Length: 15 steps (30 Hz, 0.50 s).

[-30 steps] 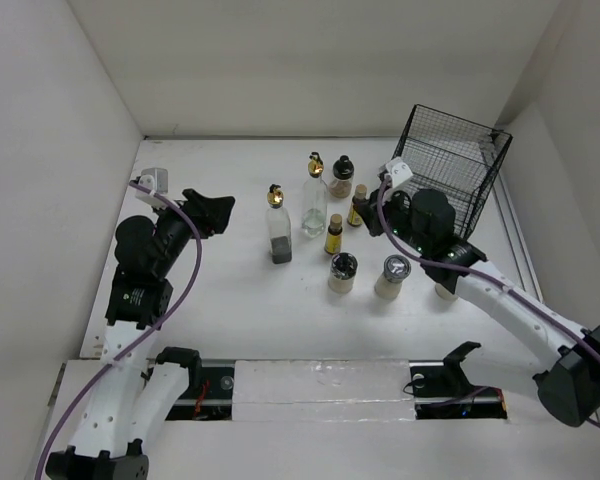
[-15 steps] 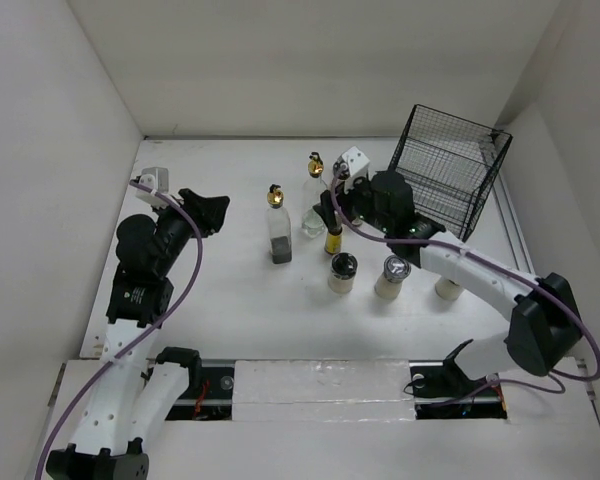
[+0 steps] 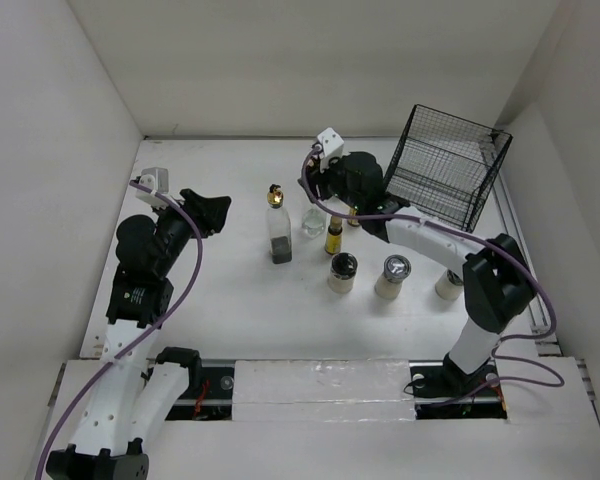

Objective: Organize the condiment bottles

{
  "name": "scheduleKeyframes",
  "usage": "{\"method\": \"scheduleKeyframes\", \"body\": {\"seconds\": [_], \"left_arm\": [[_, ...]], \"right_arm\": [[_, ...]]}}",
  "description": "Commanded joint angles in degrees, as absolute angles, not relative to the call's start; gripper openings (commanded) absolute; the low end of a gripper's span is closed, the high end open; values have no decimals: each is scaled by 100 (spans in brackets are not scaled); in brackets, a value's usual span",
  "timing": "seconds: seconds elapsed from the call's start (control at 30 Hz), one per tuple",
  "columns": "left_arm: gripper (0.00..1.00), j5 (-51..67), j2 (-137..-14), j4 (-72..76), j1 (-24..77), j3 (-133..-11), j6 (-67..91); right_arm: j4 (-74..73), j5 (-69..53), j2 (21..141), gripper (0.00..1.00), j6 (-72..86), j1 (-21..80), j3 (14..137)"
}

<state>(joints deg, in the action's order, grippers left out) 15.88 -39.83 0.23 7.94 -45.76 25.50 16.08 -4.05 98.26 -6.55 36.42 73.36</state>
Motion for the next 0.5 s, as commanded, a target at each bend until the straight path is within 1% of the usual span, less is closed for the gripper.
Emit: {"method": "scheduleKeyframes", "body": {"seconds": [0.0, 0.03, 0.1, 0.13, 0.17, 0.27, 0.47], "left_arm": [[49, 1644, -3954, 325, 817, -4579, 2487], [49, 1696, -3955, 325, 817, -4579, 2540], [49, 1696, -3955, 325, 817, -4579, 2540], [49, 1696, -3955, 377, 817, -4579, 2540], [49, 1696, -3955, 378, 817, -4579, 2540], [49, 1696, -3955, 378, 817, -4579, 2540], [49, 1670, -3955, 378, 817, -4579, 2540]], "right_arm": [[2363, -334, 9861, 55, -712, 3639, 7585], [2712, -334, 9861, 50, -651, 3639, 7411], [2804, -413, 9914, 33, -598, 3639, 7409], [2804, -413, 9914, 22, -537, 3639, 7409], [2804, -343, 9862, 18, -536, 3639, 7409], [2909, -404, 9537, 13, -536, 3691, 7523], [2418, -132, 8579, 10, -483, 3691, 8410]]}}
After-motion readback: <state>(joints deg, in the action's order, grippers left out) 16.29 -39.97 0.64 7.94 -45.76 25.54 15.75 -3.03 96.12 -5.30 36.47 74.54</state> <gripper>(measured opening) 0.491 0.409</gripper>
